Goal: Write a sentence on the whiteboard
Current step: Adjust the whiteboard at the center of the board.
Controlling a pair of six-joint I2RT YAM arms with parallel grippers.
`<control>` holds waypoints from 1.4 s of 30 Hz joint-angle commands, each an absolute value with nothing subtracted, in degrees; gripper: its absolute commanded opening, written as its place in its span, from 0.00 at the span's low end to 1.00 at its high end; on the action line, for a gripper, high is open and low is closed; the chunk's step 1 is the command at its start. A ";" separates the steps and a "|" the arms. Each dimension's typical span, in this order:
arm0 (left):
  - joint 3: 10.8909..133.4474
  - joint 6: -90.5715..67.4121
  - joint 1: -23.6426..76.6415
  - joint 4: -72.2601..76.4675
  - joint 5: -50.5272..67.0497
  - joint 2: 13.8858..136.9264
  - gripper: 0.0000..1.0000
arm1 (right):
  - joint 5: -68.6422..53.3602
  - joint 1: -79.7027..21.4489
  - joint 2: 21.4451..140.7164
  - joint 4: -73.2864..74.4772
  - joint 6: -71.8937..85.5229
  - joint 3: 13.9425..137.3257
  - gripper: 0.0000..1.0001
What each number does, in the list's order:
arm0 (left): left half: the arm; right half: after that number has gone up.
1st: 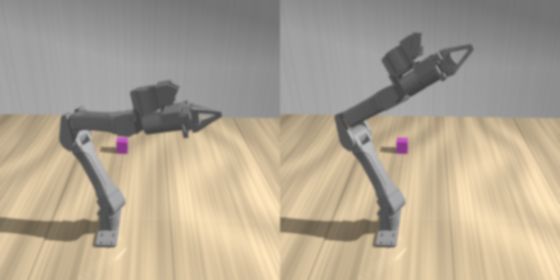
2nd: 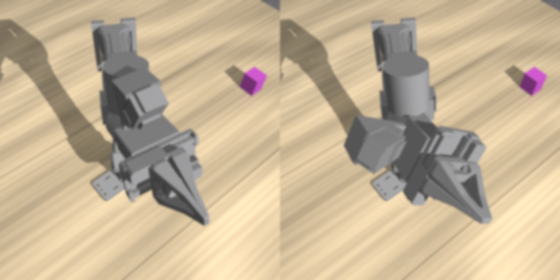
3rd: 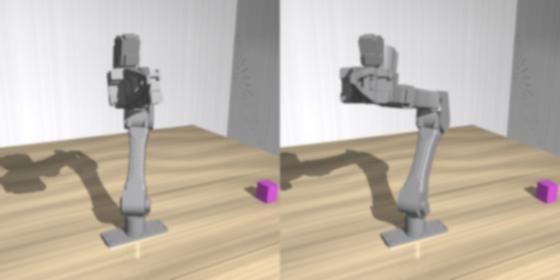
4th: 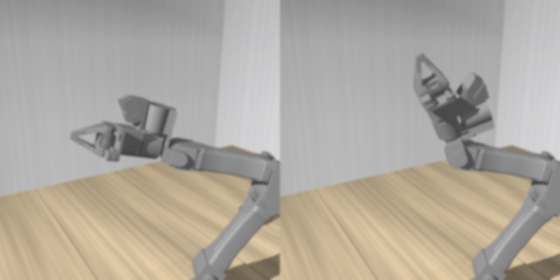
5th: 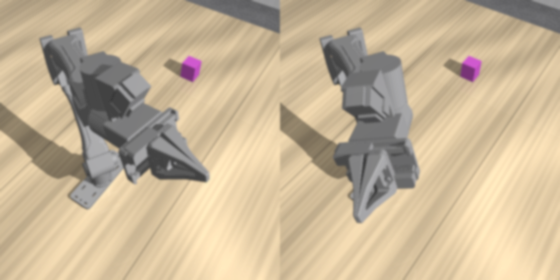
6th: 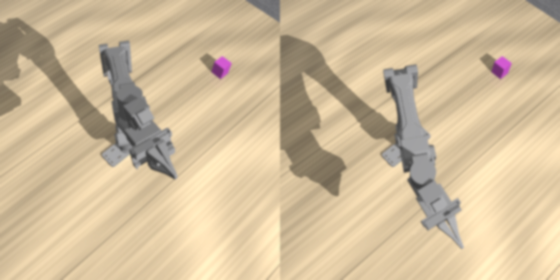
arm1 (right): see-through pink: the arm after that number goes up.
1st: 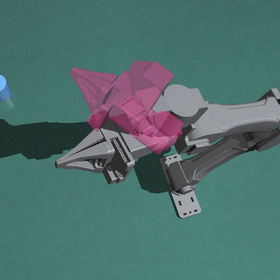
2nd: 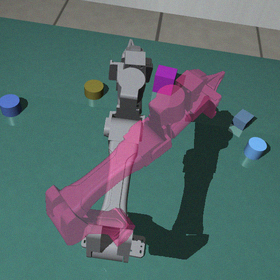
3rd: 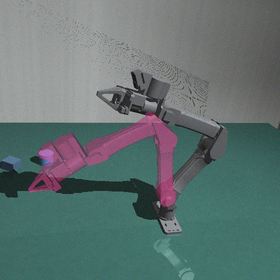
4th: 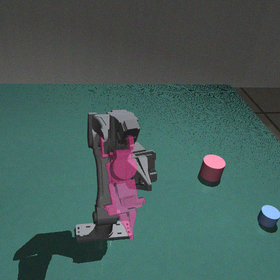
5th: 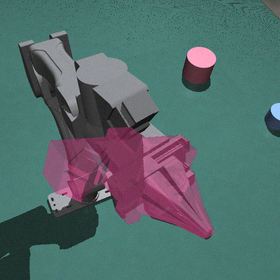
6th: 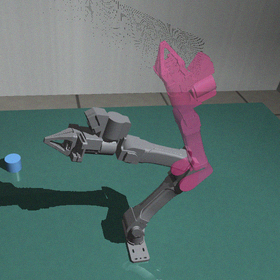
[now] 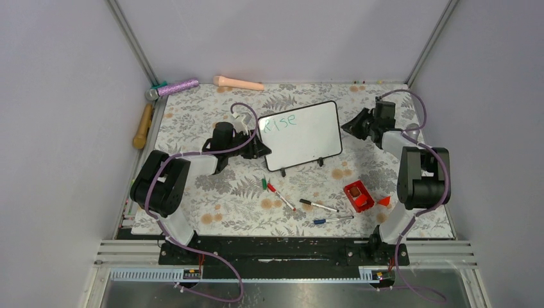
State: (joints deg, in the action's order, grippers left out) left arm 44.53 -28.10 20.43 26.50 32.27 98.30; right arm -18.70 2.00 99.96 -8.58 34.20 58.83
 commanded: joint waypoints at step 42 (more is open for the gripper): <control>57.71 -18.38 20.32 18.33 46.11 107.21 0.27 | -27.78 2.33 76.81 -12.89 43.91 36.16 0.00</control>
